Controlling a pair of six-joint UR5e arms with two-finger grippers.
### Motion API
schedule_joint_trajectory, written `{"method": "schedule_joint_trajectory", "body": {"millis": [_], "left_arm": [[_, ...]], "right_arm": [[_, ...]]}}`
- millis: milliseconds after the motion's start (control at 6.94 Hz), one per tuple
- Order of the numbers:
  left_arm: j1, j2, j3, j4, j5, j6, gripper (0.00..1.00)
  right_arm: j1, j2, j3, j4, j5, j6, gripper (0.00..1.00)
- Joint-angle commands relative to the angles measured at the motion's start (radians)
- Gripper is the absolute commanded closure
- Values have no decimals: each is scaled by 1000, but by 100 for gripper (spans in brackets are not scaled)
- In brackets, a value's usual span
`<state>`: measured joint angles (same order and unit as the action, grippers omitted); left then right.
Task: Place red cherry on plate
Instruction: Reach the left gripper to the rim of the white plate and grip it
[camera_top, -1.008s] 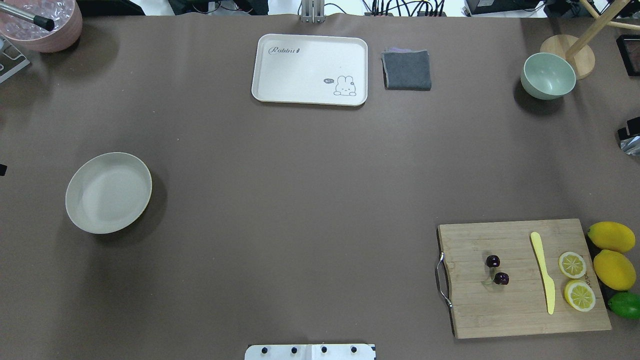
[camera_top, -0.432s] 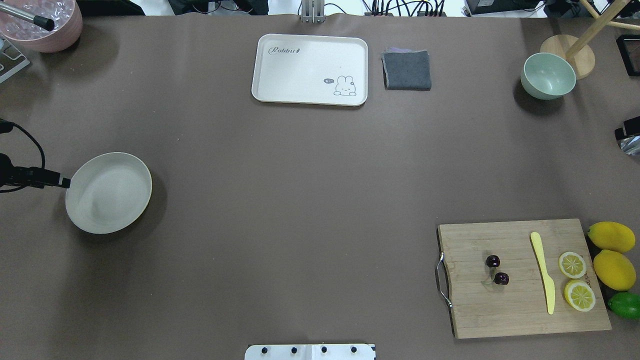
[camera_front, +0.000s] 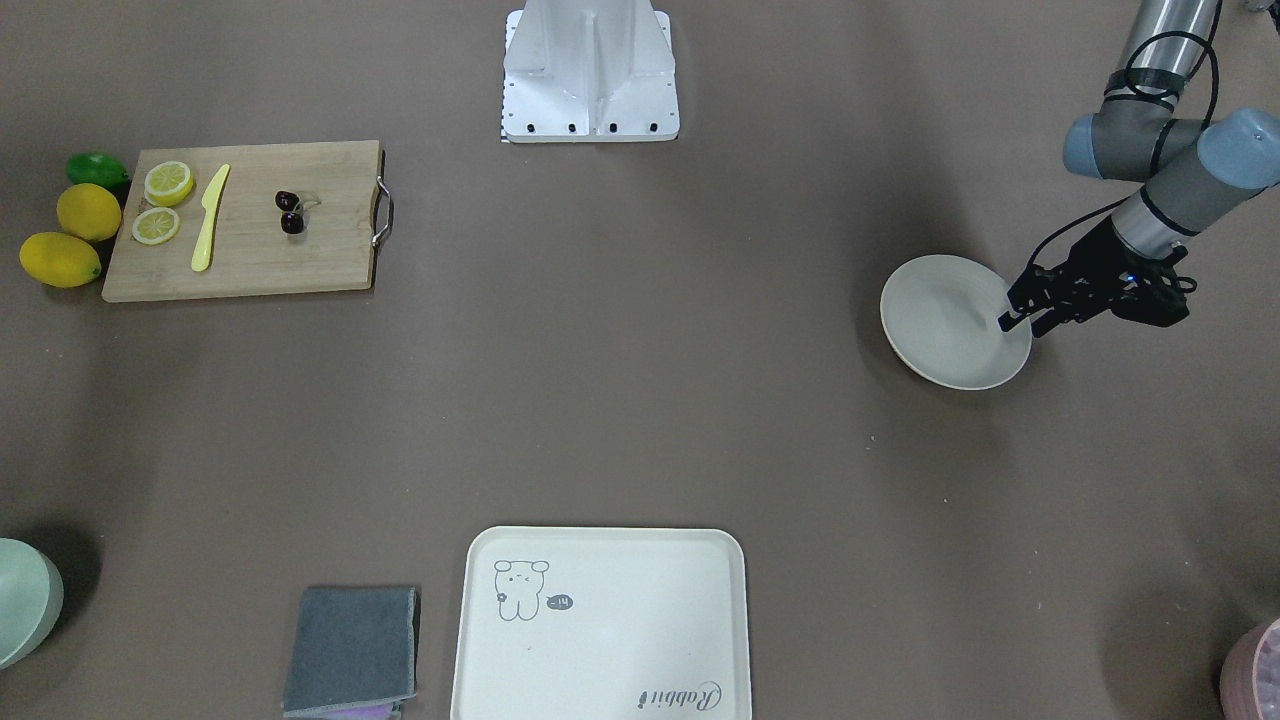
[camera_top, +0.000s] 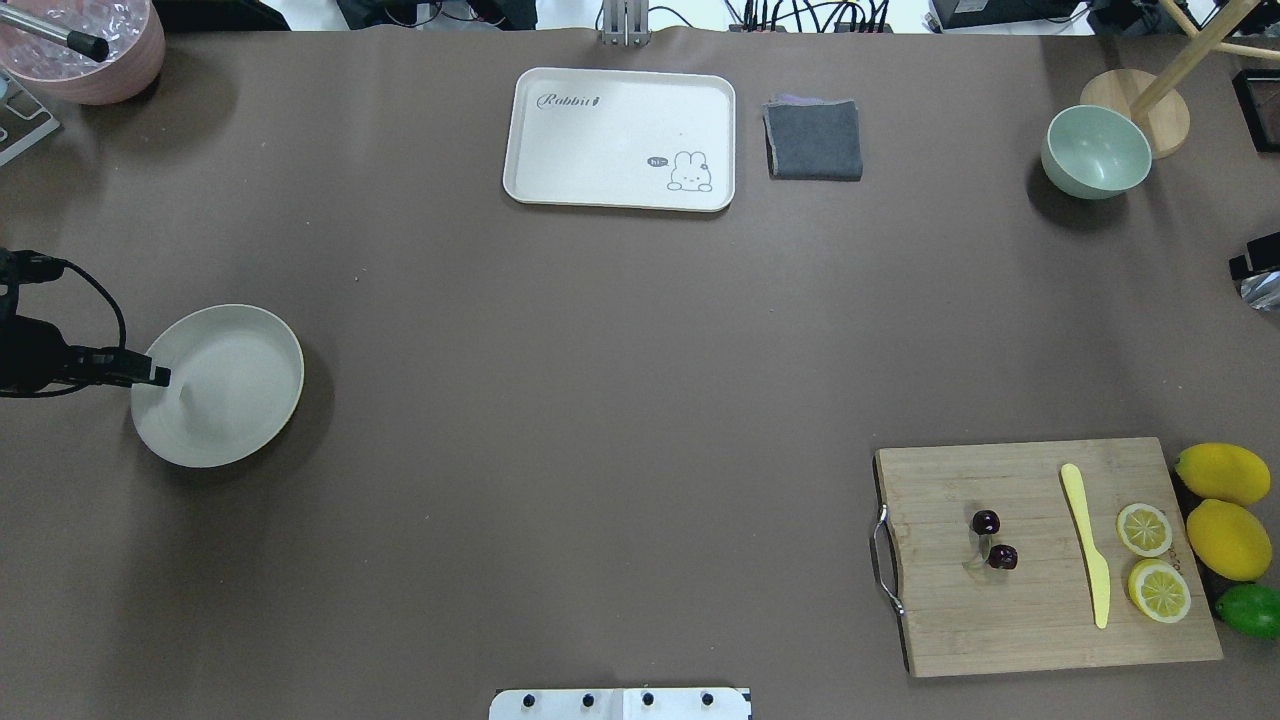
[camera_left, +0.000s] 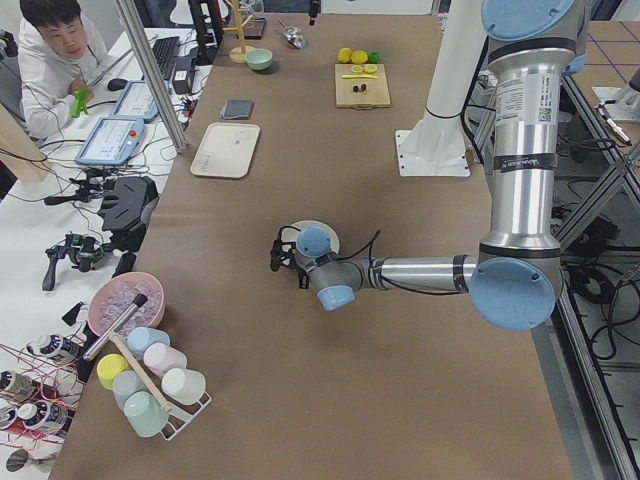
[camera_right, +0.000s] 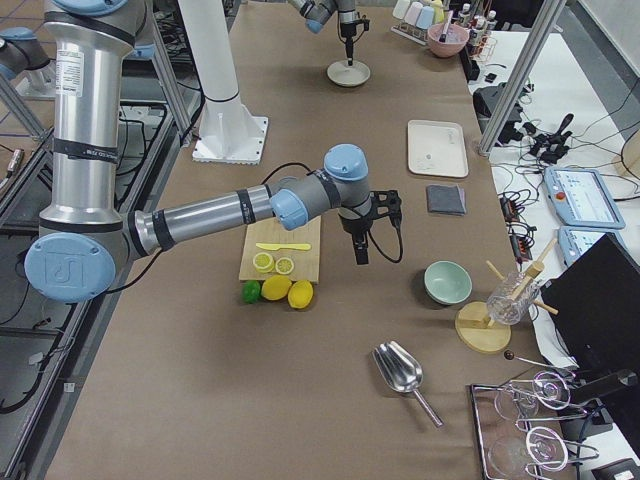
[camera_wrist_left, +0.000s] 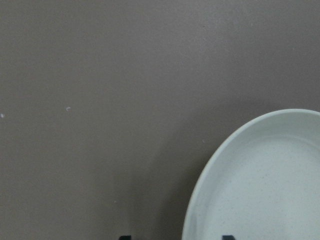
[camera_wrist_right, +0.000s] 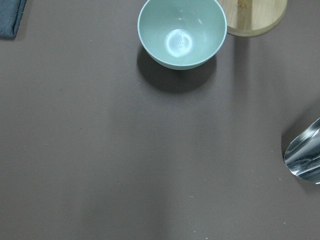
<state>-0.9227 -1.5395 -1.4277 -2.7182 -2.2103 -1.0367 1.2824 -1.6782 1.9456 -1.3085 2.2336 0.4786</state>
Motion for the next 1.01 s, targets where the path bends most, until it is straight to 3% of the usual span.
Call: {"method": "schedule_joint_trajectory", "body": {"millis": [0, 432, 720, 864], "left_arm": [[2, 1, 1, -37, -3, -6, 100], [2, 2, -31, -61, -11, -40, 100], [14, -45, -118, -55, -9, -251, 100], [89, -85, -131, -54, 38, -303, 100]], "right_arm": [[0, 0, 1, 0, 0, 0, 0], [0, -2, 6, 0, 1, 2, 0], [2, -2, 7, 0, 1, 2, 0], [0, -2, 7, 2, 3, 2, 0]]}}
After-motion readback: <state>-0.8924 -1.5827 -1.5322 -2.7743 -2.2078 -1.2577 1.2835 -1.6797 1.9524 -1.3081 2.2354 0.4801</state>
